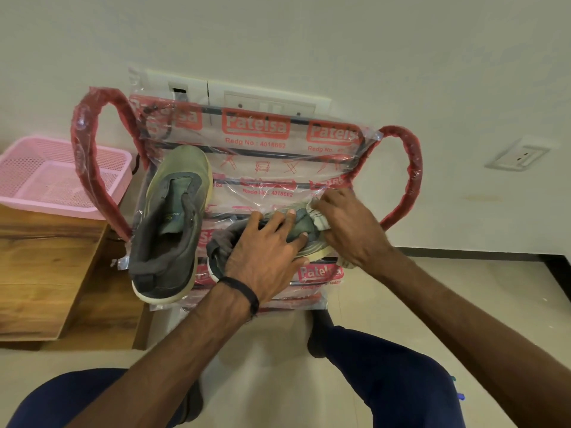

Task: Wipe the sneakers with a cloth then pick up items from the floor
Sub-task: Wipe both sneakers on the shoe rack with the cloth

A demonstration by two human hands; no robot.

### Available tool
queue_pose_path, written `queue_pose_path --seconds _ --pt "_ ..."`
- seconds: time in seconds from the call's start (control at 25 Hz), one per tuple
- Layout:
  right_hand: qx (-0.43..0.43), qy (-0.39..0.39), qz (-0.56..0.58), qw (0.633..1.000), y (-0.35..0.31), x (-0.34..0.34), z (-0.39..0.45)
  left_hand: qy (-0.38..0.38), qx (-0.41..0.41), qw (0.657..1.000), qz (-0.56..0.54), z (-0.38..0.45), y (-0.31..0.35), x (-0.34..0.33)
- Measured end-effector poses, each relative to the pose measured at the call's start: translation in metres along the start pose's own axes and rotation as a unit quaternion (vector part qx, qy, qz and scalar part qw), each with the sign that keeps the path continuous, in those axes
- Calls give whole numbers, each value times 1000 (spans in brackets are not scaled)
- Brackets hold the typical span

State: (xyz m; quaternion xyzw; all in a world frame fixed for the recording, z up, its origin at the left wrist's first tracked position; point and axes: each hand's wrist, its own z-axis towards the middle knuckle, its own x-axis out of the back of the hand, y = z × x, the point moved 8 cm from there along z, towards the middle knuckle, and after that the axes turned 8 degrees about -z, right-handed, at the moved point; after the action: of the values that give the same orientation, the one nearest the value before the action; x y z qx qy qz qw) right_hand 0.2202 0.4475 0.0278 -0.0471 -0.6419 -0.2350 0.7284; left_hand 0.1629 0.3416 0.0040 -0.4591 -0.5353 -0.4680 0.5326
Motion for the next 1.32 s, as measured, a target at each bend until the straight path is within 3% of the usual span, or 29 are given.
queue_pose_path --seconds 0.16,0.36,0.44,0.64,0.8,0.96,1.12,1.28,1.32 --pt "-166 -12 -17 986 66 -9 -6 -1 -8 1000 -7 4 8 2" --pt "-187 63 75 977 44 -2 -14 4 0 1000 -9 0 0 1" --pt "-190 53 78 977 31 -2 -11 -2 -1 1000 -2 4 4 -1" --pt "-32 10 -6 999 -7 -8 -16 11 2 1000 -3 0 1 1" --pt "-142 27 5 990 30 -1 -5 11 -1 1000 -5 5 6 1" --pt "26 1 -33 999 -2 -6 -8 9 4 1000 -2 0 0 0" --pt "-103 10 -16 995 31 -2 2 10 5 1000 -8 8 8 2" --pt "52 1 -36 998 -6 -8 -6 15 5 1000 -2 0 1 1" --pt "46 5 -40 998 4 -4 -5 12 5 1000 -4 1 2 0"
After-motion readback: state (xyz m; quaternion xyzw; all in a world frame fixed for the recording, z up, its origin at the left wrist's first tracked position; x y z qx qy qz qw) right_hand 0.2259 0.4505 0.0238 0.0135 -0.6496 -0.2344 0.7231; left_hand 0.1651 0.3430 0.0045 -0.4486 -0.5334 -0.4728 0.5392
